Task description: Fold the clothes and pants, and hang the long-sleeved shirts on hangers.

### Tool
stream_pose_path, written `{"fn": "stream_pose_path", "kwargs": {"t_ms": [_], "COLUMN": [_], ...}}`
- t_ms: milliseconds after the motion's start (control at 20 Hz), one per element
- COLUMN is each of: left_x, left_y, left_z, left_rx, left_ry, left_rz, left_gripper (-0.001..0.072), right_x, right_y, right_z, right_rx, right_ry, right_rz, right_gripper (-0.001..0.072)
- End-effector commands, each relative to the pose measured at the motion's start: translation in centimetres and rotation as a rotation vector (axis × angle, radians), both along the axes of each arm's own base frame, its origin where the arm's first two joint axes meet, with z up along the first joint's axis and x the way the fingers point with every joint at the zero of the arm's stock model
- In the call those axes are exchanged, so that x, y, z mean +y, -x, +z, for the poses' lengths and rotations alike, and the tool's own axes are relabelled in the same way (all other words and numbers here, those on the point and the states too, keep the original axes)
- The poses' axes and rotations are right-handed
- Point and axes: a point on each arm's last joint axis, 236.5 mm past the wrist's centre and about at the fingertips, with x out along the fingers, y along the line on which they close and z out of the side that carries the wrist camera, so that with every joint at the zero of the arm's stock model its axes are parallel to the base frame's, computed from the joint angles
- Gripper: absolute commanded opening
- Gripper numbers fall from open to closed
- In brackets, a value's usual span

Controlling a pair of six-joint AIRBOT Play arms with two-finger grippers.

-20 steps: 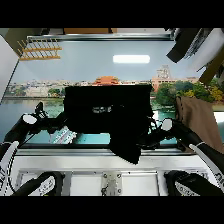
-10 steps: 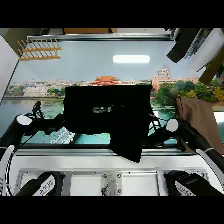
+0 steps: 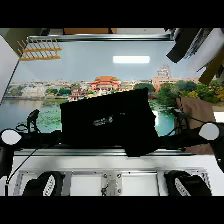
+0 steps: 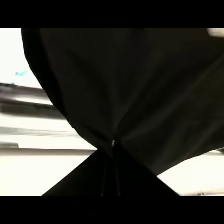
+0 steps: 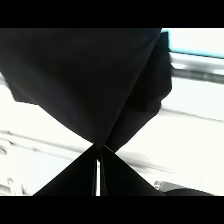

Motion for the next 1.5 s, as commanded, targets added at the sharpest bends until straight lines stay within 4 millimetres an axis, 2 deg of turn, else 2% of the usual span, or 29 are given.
{"fn": "stream_pose_path", "kwargs": {"t_ms": [0,150,250,500,600,750,850,1100,1150,1200,1250,1300,1400,1450], "left_x": [-0.3,1.1,2.2,2.8,2.9,3.6,3.9,4.4,4.5,4.7,4.9,5.2,5.3,5.3], "left_y": [-1.1,-5.4,-8.6,-14.8,-17.2,-20.9,-22.5,-25.5,-26.1,-26.8,-27.7,-28.7,-29.9,-29.9], "left_z": [2.8,4.0,4.0,1.1,-0.3,-2.1,-3.1,-4.9,-4.9,-4.6,-4.0,-3.0,-0.2,1.2], "left_rx": [-0.08,-0.114,-0.116,-0.032,-0.013,-0.019,-0.016,0.005,-0.004,-0.025,-0.059,-0.097,-0.156,-0.176], "left_ry": [-0.026,-0.042,-0.046,-0.038,-0.035,-0.036,-0.036,-0.027,-0.028,-0.034,-0.042,-0.05,-0.06,-0.062], "left_rz": [-0.028,0.013,0.033,-0.016,-0.024,-0.003,0.001,0.004,0.007,0.013,0.022,0.027,0.021,0.014], "left_gripper": [0.0008,0.0007,0.0008,0.0008,0.0008,0.0008,0.0008,0.0008,0.0054,0.0323,0.0523,0.0523,0.0523,0.0521], "right_x": [-0.8,-1.0,-0.9,-0.2,0.3,1.1,1.2,2.0,2.0,2.3,2.4,2.3,1.1,0.0], "right_y": [-3.8,-10.3,-14.8,-24.1,-27.2,-30.6,-32.2,-34.1,-34.4,-34.6,-35.0,-35.4,-35.7,-35.2], "right_z": [3.5,5.6,6.0,4.7,3.8,1.8,0.3,-2.5,-2.8,-2.8,-2.5,-2.0,-0.3,0.3], "right_rx": [-0.118,-0.232,-0.279,-0.32,-0.341,-0.355,-0.365,-0.39,-0.395,-0.396,-0.409,-0.427,-0.455,-0.449], "right_ry": [0.01,0.007,0.001,0.0,-0.012,-0.06,-0.079,-0.1,-0.105,-0.122,-0.139,-0.148,-0.153,-0.148], "right_rz": [-0.041,-0.078,-0.081,-0.096,-0.109,-0.153,-0.187,-0.172,-0.182,-0.195,-0.213,-0.227,-0.248,-0.242], "right_gripper": [0.0015,0.0014,0.0015,0.0015,0.0015,0.0015,0.0015,0.0027,0.0085,0.0314,0.0607,0.0686,0.0686,0.0686]}}
